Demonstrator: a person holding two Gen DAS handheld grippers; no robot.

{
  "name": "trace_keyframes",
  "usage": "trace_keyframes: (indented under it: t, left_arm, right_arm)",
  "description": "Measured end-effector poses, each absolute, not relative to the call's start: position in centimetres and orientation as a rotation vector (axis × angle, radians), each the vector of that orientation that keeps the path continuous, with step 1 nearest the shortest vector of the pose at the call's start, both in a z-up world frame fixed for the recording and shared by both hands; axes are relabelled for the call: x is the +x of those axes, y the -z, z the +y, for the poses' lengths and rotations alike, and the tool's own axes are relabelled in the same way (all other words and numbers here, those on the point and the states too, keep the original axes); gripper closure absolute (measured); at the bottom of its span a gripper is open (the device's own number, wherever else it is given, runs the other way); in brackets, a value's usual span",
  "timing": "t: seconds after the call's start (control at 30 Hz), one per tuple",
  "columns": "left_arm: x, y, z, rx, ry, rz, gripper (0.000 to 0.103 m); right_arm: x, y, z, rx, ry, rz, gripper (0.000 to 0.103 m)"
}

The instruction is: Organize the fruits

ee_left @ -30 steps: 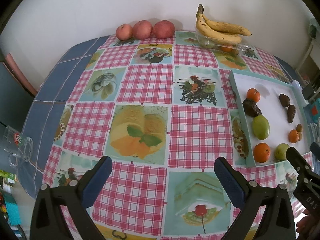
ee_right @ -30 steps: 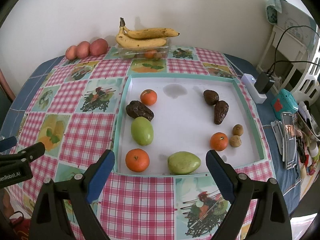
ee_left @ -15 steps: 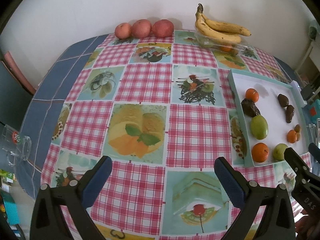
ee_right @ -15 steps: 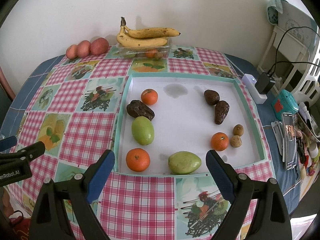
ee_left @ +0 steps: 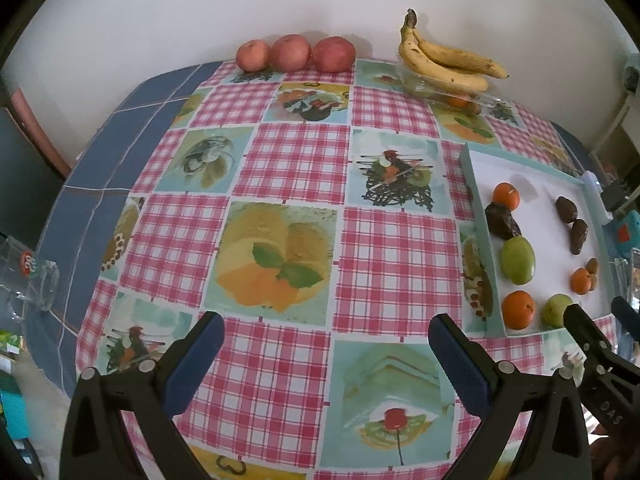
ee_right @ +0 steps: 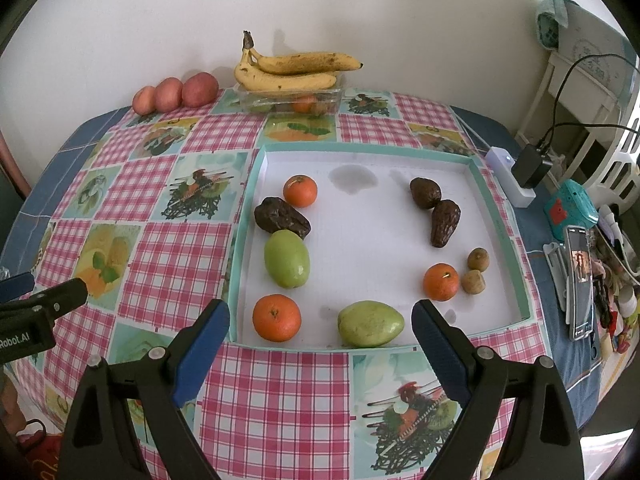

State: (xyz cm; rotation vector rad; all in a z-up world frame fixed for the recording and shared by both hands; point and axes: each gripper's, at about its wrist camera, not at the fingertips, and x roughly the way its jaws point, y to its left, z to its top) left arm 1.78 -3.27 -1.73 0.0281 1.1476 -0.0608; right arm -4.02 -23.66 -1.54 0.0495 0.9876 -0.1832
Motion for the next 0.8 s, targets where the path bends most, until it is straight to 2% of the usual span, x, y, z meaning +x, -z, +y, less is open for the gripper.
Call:
trace_keyframes:
  t: [0.8]
  left_arm:
    - [1.62, 1.49, -3.30, 0.052, 0.035, 1.133, 0.000]
  right_arm:
    - [-3.99, 1.65, -23.64, 0.049, 0.182, 0.990, 0.010]
